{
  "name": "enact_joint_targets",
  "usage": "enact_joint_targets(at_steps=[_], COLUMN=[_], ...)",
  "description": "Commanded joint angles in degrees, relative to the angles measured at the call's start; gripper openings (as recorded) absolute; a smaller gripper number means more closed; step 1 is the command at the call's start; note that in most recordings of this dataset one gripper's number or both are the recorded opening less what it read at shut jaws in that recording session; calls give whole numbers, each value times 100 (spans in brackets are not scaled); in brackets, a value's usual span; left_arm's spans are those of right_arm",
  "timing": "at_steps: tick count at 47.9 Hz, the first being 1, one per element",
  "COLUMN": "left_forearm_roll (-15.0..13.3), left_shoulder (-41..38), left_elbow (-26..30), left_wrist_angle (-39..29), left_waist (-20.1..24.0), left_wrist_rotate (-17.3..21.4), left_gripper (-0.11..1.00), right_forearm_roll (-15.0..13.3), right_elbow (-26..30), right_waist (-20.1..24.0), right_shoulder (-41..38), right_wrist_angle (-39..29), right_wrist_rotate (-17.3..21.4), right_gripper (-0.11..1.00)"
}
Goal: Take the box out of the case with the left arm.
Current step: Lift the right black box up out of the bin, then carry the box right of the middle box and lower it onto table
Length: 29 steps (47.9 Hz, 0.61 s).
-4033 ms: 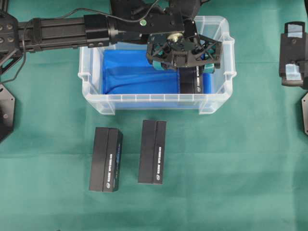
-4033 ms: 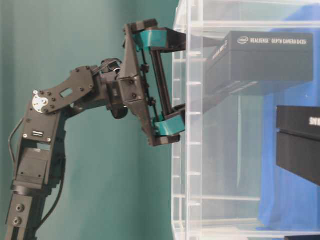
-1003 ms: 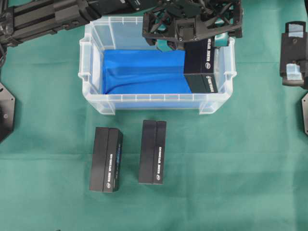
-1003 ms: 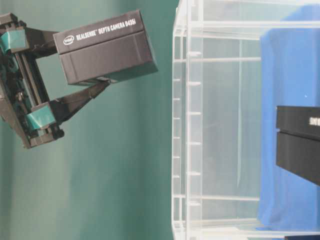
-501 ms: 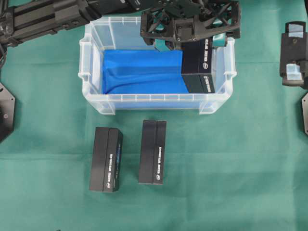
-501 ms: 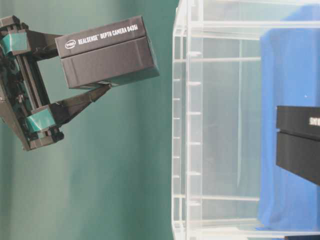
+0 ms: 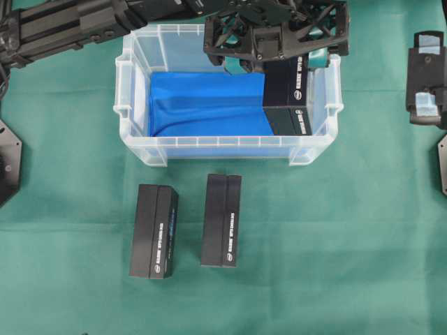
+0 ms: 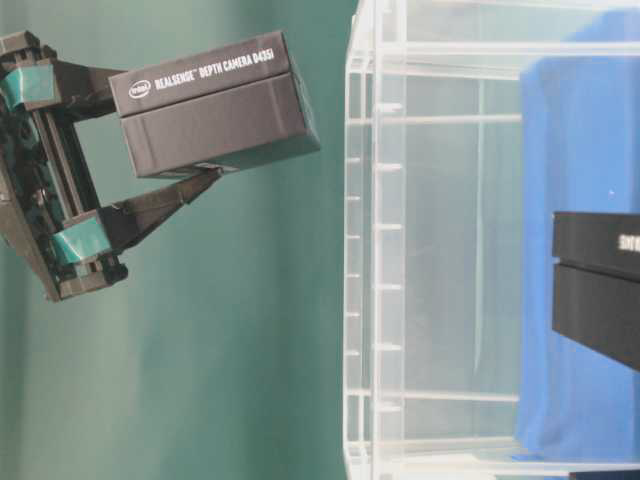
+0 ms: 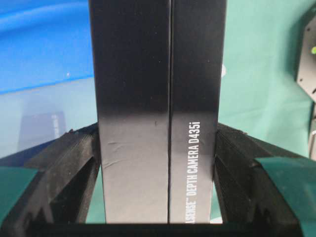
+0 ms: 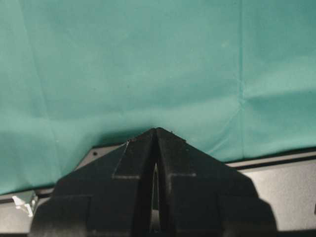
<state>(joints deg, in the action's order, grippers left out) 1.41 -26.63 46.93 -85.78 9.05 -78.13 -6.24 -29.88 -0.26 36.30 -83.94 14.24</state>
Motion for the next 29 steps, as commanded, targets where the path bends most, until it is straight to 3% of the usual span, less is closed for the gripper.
enact_joint_targets(at_steps=[1, 29], left_forearm_roll=[18, 26], left_shoulder=[255, 255], left_elbow=[158, 149], left_wrist_angle=[18, 18], left_waist=[0, -123], left_wrist_rotate=[9, -62], left_gripper=[61, 61], right_forearm_roll=[-9, -9], right_elbow=[53, 53], right_waist=[9, 9], right_shoulder=[18, 18], right_wrist_angle=[26, 26], right_wrist_rotate=[9, 9], right_gripper=[2, 2])
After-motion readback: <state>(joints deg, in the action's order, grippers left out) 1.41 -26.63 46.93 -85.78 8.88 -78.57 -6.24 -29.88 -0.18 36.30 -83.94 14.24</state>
